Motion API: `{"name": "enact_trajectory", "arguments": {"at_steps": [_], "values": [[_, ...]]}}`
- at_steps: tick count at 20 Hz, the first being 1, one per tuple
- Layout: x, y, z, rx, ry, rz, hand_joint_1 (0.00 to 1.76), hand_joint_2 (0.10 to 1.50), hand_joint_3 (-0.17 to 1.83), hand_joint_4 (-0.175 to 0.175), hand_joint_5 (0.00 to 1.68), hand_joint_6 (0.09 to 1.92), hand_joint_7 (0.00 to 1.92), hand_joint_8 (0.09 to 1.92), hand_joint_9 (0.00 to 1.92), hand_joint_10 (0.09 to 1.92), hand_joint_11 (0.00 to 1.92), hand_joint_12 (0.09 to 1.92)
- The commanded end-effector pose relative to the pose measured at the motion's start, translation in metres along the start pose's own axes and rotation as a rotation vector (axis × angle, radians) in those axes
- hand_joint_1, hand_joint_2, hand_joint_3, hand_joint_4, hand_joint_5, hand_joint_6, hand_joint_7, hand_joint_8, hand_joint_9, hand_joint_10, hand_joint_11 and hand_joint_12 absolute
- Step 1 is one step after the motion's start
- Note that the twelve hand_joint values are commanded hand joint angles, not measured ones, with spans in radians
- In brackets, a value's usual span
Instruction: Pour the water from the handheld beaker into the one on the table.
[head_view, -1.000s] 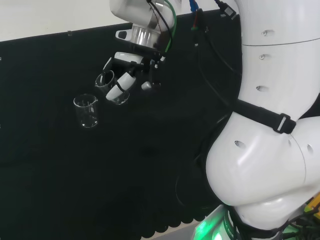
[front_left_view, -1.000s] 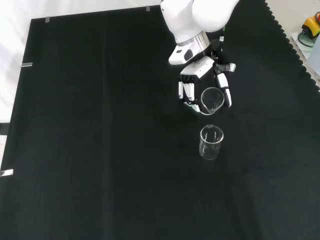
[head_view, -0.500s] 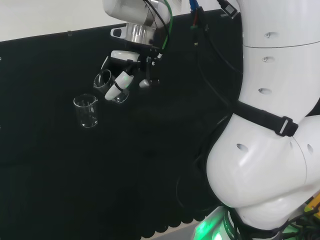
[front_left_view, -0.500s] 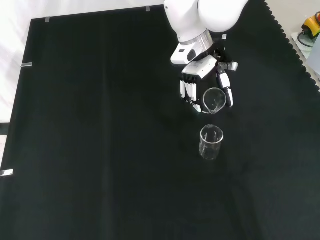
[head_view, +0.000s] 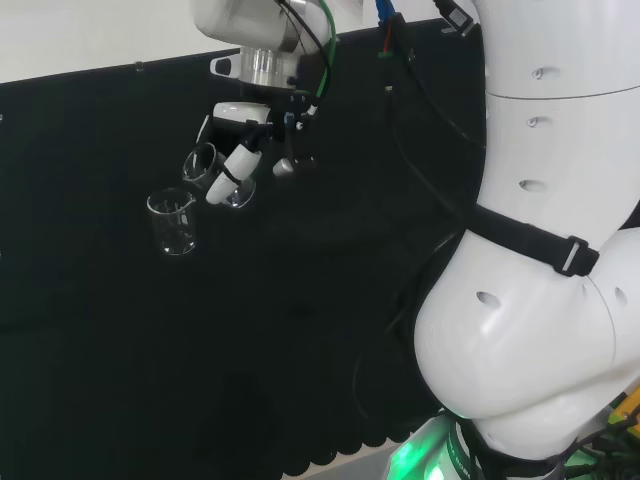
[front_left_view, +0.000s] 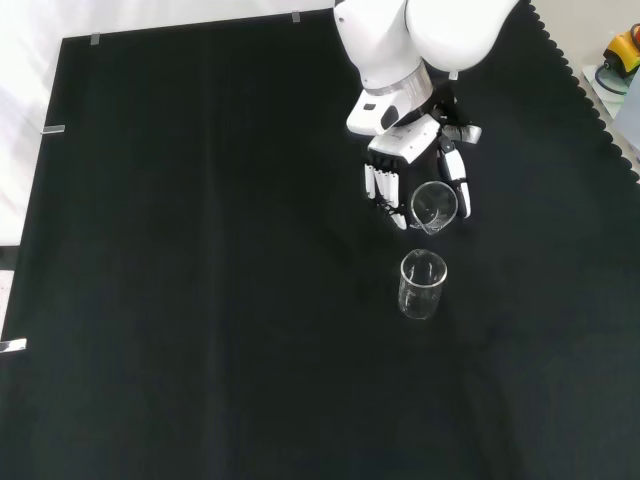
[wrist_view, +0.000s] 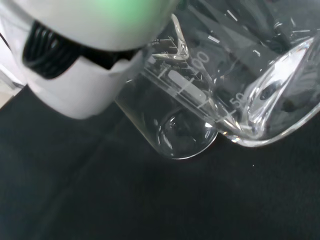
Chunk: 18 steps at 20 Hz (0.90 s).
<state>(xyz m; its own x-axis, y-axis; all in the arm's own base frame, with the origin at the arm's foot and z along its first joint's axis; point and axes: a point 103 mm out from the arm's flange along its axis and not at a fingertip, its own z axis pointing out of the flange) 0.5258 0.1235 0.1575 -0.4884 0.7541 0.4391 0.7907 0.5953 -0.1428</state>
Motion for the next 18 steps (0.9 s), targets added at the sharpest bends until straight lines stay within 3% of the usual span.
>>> {"name": "enact_trajectory", "arguments": {"at_steps": [1,18], "values": [[0.007,0.001,-0.001,0.023,-0.048,0.009,1.42,0.93,0.01,-0.175,1.39,0.26,1.45,0.24,1.48,0.12,1.05,0.88],[0.019,0.006,-0.006,0.085,-0.153,0.081,1.42,0.93,0.01,-0.175,1.4,0.24,1.47,0.2,1.47,0.14,1.06,0.87]]}}
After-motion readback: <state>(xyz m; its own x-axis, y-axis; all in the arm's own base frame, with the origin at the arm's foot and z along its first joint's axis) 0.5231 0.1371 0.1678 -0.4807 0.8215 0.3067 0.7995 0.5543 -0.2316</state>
